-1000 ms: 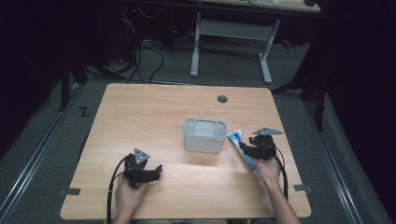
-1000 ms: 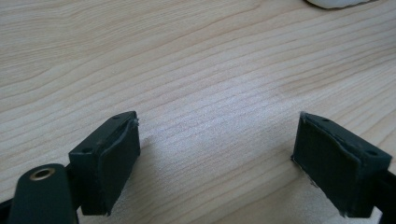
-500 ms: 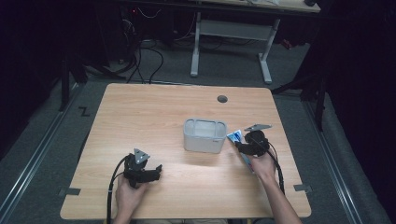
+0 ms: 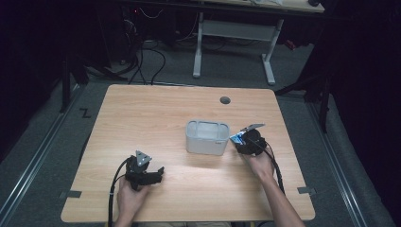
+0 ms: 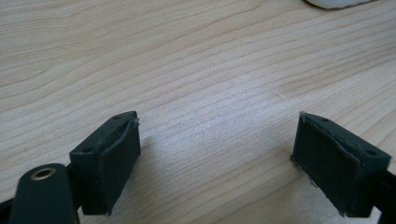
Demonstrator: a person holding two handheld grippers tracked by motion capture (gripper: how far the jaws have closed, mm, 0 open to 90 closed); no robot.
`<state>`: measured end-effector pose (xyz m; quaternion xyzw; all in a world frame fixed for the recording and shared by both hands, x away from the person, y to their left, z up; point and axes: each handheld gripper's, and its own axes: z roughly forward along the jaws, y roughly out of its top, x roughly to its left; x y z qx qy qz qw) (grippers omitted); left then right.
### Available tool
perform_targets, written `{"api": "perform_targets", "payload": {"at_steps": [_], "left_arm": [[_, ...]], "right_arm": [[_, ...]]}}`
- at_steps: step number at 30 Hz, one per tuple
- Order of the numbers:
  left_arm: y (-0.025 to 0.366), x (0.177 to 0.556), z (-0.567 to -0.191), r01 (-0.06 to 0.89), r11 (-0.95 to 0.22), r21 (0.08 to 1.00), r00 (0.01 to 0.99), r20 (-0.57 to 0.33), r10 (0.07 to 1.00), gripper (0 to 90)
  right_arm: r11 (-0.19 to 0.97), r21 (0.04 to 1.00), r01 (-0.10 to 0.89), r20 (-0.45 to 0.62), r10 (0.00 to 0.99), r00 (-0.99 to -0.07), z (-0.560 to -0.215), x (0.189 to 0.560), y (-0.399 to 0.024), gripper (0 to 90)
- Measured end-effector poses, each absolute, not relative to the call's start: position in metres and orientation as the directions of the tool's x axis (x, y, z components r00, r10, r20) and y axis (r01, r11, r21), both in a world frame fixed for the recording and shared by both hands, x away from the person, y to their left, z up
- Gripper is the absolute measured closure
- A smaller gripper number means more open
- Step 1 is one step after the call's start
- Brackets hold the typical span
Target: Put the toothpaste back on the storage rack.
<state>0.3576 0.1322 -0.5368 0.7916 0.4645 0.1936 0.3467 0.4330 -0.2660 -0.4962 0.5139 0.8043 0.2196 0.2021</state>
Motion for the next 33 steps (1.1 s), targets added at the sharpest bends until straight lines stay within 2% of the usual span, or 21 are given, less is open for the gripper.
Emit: {"api": "perform_targets", "payload": {"at_steps": [14,21,28,33], "left_arm": [[0.132,0.358,-0.537,0.599,-0.330,0.729,0.497,-0.016,0.867,15.3],[0.132,0.357,-0.537,0.596,-0.337,0.729,0.504,-0.014,0.863,15.3],[0.132,0.357,-0.537,0.596,-0.338,0.728,0.506,-0.014,0.862,15.3],[0.132,0.357,-0.537,0.596,-0.339,0.728,0.507,-0.014,0.862,15.4]], "right_arm": [[0.349,0.522,0.778,-0.079,0.928,-0.364,-0.499,0.439,-0.269,52.0],[0.342,0.488,0.803,-0.071,0.933,-0.354,-0.505,0.442,-0.270,47.6],[0.311,0.476,0.823,-0.025,0.940,-0.341,-0.504,0.445,-0.275,50.8],[0.316,0.456,0.832,-0.037,0.941,-0.337,-0.501,0.448,-0.275,57.9]]}}
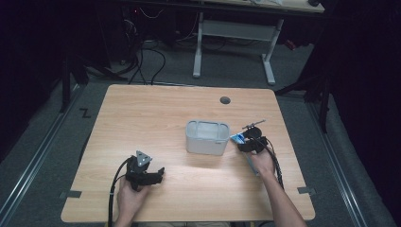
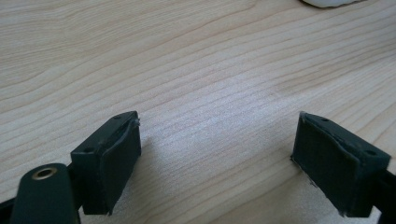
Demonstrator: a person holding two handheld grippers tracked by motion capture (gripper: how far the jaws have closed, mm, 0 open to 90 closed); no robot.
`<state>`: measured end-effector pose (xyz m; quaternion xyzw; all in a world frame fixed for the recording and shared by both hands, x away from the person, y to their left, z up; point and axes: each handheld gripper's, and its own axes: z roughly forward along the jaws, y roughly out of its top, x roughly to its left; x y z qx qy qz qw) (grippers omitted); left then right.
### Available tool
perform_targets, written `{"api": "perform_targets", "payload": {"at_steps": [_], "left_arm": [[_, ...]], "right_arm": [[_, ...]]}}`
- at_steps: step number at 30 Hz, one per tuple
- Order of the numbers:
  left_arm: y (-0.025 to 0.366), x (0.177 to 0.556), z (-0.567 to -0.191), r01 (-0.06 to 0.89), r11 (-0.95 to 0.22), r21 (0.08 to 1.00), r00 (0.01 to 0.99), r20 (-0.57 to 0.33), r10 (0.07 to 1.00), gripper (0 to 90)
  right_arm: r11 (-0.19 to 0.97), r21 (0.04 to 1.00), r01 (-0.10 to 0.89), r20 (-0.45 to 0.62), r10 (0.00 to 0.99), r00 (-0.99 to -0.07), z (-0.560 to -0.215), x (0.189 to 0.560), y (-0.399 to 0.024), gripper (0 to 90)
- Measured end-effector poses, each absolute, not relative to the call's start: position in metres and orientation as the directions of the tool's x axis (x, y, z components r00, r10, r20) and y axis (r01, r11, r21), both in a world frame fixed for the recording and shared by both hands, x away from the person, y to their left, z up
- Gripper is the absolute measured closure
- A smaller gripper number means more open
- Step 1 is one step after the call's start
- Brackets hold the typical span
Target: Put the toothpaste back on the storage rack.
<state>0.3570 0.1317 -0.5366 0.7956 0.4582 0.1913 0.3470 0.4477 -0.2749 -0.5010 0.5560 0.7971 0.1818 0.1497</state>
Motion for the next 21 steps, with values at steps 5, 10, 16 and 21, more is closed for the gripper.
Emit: {"api": "perform_targets", "payload": {"at_steps": [5,10,16,21], "left_arm": [[0.132,0.357,-0.537,0.596,-0.339,0.727,0.508,-0.014,0.861,15.4],[0.131,0.357,-0.537,0.595,-0.339,0.728,0.509,-0.016,0.860,15.4],[0.131,0.356,-0.537,0.596,-0.340,0.728,0.509,-0.015,0.860,15.5],[0.131,0.356,-0.537,0.596,-0.340,0.728,0.510,-0.015,0.860,15.4]], "right_arm": [[0.317,0.444,0.838,-0.026,0.939,-0.342,-0.499,0.450,-0.276,62.3],[0.311,0.447,0.839,-0.008,0.939,-0.344,-0.494,0.450,-0.277,68.3],[0.296,0.458,0.838,0.020,0.939,-0.343,-0.491,0.451,-0.280,70.5],[0.285,0.471,0.835,0.039,0.939,-0.343,-0.487,0.449,-0.284,70.9]]}}
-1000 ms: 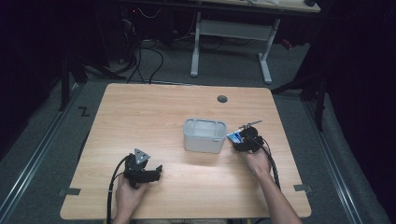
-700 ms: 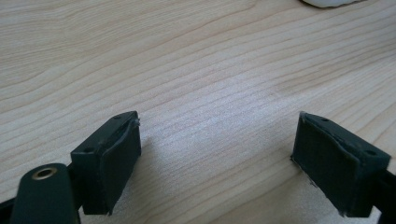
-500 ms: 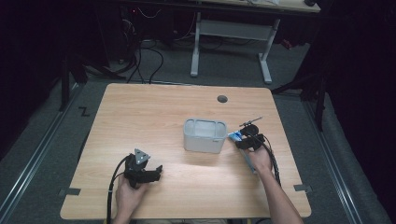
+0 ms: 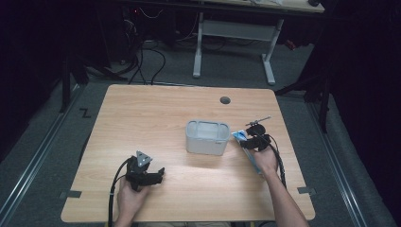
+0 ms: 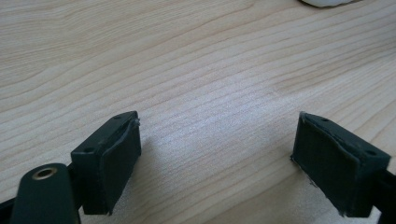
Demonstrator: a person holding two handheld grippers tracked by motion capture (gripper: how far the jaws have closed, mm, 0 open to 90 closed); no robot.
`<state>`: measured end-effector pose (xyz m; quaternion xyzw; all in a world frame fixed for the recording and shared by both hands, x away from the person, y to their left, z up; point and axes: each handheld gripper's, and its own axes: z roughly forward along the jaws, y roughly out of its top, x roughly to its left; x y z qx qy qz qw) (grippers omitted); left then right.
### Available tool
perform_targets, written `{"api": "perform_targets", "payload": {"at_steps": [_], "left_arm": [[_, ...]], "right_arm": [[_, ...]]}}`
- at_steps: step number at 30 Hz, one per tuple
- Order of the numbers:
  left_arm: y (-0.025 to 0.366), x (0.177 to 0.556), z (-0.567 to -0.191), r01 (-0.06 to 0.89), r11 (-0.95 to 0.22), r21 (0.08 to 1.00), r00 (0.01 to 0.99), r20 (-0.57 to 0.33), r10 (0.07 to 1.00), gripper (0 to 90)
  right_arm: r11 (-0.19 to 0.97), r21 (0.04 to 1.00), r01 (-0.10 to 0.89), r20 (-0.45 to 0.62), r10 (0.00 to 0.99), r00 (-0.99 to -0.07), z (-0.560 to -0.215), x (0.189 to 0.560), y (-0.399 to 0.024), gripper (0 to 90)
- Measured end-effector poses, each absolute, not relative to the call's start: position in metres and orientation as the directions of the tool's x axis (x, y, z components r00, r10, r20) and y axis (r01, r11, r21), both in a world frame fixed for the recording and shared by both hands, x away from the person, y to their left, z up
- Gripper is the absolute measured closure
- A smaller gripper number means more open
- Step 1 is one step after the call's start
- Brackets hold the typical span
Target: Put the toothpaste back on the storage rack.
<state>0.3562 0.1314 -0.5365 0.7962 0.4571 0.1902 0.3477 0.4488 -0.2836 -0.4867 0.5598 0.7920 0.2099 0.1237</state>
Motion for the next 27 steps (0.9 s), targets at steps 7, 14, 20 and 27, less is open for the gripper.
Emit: {"api": "perform_targets", "payload": {"at_steps": [7,14,20,27], "left_arm": [[0.131,0.356,-0.537,0.596,-0.340,0.728,0.509,-0.014,0.861,15.5],[0.131,0.356,-0.537,0.596,-0.339,0.728,0.508,-0.015,0.861,15.6],[0.131,0.356,-0.537,0.596,-0.338,0.728,0.507,-0.015,0.862,15.6],[0.131,0.356,-0.537,0.596,-0.338,0.728,0.508,-0.016,0.861,15.7]], "right_arm": [[0.230,0.531,0.816,0.127,0.930,-0.345,-0.470,0.441,-0.296,71.8],[0.235,0.560,0.794,0.137,0.919,-0.369,-0.459,0.435,-0.302,73.0],[0.228,0.588,0.776,0.161,0.908,-0.388,-0.453,0.430,-0.304,73.5],[0.208,0.630,0.748,0.206,0.884,-0.419,-0.442,0.421,-0.306,74.2]]}}
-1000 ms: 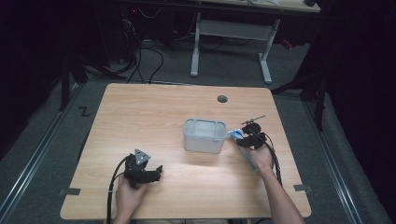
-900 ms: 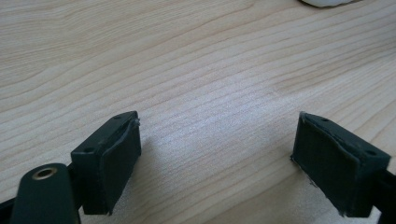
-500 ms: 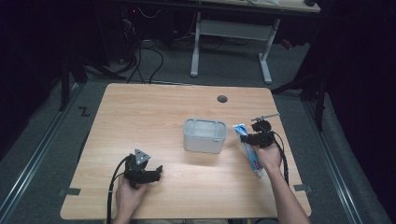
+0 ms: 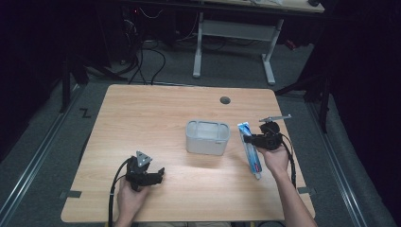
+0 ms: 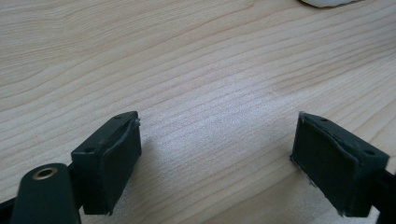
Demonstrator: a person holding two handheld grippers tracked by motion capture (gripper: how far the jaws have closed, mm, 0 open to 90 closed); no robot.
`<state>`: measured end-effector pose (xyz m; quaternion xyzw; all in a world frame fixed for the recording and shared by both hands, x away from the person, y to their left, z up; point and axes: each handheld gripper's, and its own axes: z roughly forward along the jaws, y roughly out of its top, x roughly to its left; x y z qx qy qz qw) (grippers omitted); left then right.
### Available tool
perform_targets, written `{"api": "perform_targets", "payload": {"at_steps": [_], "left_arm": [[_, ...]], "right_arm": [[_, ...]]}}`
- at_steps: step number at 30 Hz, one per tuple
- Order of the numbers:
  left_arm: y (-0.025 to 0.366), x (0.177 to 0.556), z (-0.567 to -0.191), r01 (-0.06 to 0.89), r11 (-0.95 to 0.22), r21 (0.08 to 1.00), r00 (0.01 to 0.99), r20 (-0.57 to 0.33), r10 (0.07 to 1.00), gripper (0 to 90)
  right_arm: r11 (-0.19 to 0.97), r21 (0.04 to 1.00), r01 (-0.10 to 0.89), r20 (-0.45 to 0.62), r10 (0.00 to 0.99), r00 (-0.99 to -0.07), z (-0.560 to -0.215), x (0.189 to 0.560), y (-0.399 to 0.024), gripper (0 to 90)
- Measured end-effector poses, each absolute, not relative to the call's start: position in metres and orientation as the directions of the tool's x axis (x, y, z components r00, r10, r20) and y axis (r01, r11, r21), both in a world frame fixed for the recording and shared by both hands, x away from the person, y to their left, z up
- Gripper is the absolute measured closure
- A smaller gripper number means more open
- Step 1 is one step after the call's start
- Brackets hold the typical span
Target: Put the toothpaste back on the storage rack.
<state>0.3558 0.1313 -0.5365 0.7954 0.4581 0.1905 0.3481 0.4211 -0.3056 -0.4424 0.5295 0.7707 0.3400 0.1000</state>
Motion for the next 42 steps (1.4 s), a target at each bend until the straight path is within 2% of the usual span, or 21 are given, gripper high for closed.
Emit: {"api": "perform_targets", "payload": {"at_steps": [20,42], "left_arm": [[0.131,0.356,-0.537,0.596,-0.337,0.729,0.506,-0.016,0.862,16.2],[0.131,0.356,-0.537,0.595,-0.336,0.730,0.505,-0.014,0.863,16.4]], "right_arm": [[0.183,0.715,0.675,0.236,0.845,-0.480,-0.420,0.404,-0.311,75.2],[0.191,0.789,0.585,0.215,0.805,-0.553,-0.388,0.392,-0.301,75.5]]}}
